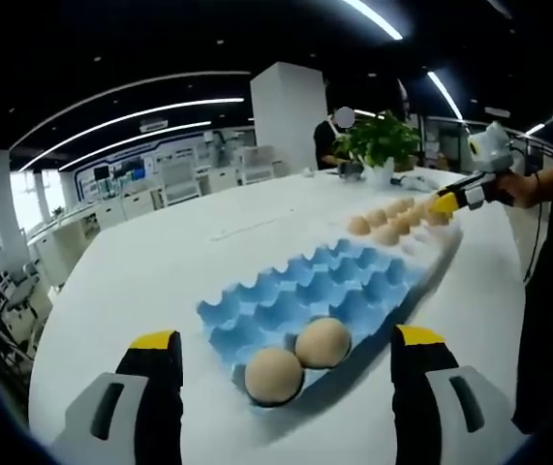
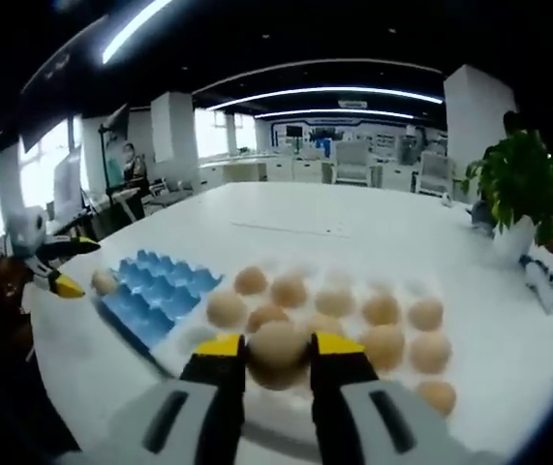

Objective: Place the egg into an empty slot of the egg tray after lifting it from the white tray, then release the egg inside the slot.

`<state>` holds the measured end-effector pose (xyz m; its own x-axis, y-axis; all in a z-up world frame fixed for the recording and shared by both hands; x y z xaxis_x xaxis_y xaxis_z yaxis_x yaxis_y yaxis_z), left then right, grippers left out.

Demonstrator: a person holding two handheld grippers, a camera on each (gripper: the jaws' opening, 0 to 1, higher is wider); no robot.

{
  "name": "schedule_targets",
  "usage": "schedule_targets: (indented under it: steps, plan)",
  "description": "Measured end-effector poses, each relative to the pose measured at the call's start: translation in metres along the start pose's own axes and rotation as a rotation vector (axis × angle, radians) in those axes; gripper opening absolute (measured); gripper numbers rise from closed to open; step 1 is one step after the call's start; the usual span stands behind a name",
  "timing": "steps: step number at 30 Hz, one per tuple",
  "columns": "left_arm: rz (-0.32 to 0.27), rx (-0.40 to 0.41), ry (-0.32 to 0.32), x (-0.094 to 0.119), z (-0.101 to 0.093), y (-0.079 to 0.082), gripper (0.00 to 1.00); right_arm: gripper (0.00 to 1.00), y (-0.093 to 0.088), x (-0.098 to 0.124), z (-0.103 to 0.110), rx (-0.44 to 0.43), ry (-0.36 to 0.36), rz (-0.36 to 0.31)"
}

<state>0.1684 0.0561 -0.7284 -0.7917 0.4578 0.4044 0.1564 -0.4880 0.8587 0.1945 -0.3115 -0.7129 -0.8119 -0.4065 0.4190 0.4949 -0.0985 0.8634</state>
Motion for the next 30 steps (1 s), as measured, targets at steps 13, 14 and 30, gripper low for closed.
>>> schedule_targets:
  steps: [13, 14, 30]
  plan:
    - [0.003, -0.007, -0.018, -0.002, -0.003, -0.001, 0.88, 0.25, 0.002, -0.024, 0.056, 0.015, 0.166, 0.012]
    - [0.003, -0.011, -0.017, -0.002, -0.002, -0.001, 0.88, 0.25, 0.002, -0.025, 0.06, 0.018, 0.173, 0.008]
    - [0.004, -0.008, -0.026, -0.001, -0.003, -0.002, 0.86, 0.25, -0.015, -0.065, 0.14, 0.052, 0.398, 0.076]
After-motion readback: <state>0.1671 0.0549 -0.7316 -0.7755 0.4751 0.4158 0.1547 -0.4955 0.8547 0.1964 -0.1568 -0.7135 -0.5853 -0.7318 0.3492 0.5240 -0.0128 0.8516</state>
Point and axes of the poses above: the point that each gripper's makers call its tool centre point, and the gripper's own axes: x roughly backward along the fingers, z roughly to its left, y roughly out of its top, the point moved 6 cm from there along x, roughly backward along the fingers, and after that the axes turned 15 degrees about -x, right-handed, at the moved point
